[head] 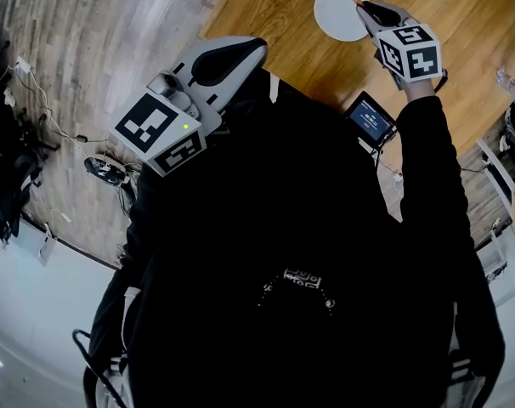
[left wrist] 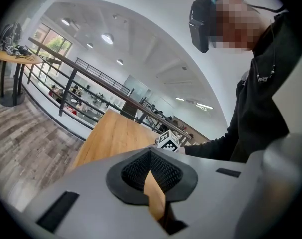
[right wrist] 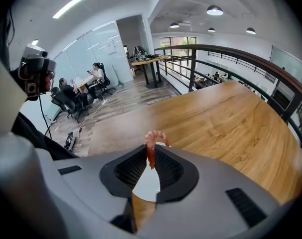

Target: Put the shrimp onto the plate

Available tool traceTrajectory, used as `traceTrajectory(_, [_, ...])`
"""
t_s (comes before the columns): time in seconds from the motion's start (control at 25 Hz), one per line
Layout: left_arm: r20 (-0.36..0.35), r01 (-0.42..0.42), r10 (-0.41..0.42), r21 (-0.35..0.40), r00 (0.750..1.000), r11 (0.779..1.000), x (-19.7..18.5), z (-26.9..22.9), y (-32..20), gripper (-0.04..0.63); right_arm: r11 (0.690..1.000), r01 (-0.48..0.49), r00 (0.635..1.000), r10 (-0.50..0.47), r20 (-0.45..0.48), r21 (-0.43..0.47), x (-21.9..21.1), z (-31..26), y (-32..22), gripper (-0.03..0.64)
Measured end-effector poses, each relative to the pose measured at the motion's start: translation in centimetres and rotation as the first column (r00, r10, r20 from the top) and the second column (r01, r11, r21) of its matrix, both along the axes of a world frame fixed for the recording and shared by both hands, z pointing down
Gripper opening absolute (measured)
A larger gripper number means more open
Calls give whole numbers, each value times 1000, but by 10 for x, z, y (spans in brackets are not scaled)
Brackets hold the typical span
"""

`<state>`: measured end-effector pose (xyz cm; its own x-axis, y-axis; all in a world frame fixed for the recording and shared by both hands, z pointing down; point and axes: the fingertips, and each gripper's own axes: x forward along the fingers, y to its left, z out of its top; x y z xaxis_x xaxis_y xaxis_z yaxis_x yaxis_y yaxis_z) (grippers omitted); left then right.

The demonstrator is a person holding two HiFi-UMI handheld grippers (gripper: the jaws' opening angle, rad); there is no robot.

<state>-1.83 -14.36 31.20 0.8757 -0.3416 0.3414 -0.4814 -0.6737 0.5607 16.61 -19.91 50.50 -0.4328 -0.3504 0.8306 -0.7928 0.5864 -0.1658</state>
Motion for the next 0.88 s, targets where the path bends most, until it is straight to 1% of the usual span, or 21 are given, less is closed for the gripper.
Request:
traceTrajectory(0.52, [16, 23, -23, -14, 1000, 1000, -9, 6, 6, 6, 997, 12, 998, -17, -60, -71, 1, 52, 5, 60])
traceTrajectory(0.72, [17, 32, -32, -25, 999, 999, -11, 8, 5, 6, 994, 32, 991, -45, -126, -105, 8, 83, 12, 60])
traceTrajectory(0.88, [16, 35, -35, -27, 999, 999, -14, 7, 7, 6, 990, 41, 986, -63, -157, -135, 8, 97, 21, 60])
